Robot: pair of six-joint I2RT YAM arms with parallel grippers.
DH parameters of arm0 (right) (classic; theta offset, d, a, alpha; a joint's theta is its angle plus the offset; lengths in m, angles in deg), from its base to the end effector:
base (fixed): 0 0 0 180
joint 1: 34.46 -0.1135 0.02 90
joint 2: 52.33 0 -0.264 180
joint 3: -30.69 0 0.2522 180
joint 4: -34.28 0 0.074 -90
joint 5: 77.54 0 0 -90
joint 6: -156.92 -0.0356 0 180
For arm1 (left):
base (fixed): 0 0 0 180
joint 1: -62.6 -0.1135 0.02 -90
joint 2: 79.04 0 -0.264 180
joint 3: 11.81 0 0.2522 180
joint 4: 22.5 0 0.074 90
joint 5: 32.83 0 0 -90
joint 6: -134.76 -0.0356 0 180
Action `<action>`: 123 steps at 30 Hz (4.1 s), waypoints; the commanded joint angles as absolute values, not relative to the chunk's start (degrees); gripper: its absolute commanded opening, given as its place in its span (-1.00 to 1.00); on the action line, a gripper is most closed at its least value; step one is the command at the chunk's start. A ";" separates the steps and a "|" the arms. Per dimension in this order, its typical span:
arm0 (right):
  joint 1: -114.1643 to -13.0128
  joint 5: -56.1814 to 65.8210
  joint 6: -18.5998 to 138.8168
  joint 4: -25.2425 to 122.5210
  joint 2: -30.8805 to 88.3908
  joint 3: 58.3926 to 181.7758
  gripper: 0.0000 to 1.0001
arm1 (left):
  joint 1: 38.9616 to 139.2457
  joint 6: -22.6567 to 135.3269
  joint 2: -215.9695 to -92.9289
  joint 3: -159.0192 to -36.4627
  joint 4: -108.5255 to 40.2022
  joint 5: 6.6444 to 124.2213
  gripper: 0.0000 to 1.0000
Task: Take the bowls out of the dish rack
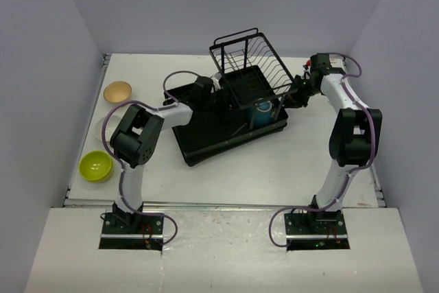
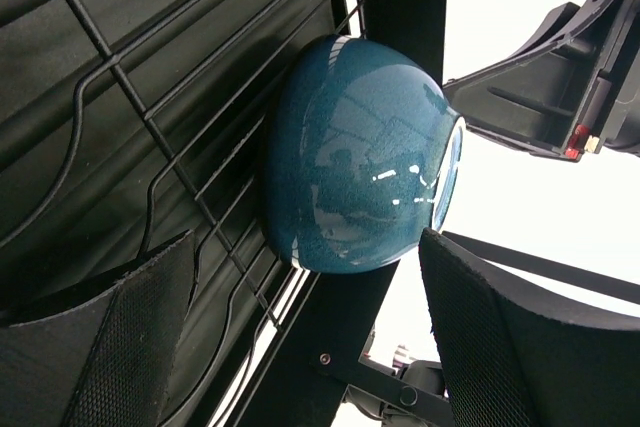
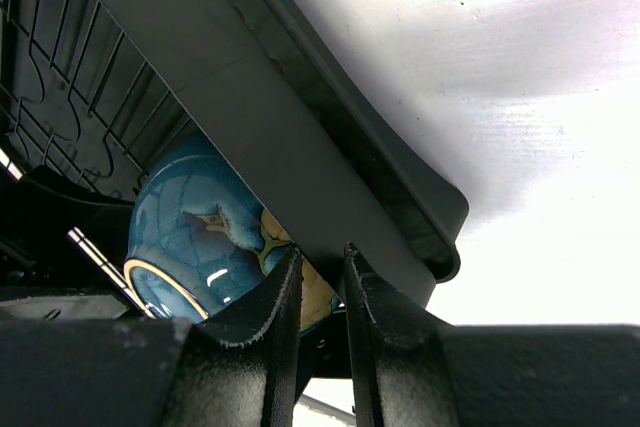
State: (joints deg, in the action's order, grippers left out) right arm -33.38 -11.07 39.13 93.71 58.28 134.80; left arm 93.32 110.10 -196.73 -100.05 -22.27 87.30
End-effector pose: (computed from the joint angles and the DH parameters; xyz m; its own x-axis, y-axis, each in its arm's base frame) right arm 0.4072 0.0065 0.2347 -0.8754 0.4440 -0.1909 0.2969 0.8057 0.5126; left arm 0.3809 -0.2472 0.1721 -0.9189 -0.3683 -0.1414 -0.0399 0.4435 -0.8954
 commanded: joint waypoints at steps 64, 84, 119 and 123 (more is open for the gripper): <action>-31.39 -10.38 41.96 98.06 54.81 142.19 -0.38 | 93.37 109.88 -190.22 -93.24 -10.87 86.96 0.78; -36.30 -14.43 40.20 97.09 53.23 139.90 -0.58 | 93.45 109.53 -194.09 -95.18 -13.06 87.06 0.78; -38.76 -14.43 40.38 96.73 55.51 137.26 -0.58 | 93.54 105.93 -194.80 -97.03 -23.26 85.12 0.78; -39.73 -14.78 40.64 96.91 56.66 137.44 -0.58 | 93.54 106.28 -194.79 -96.85 -22.64 85.38 0.79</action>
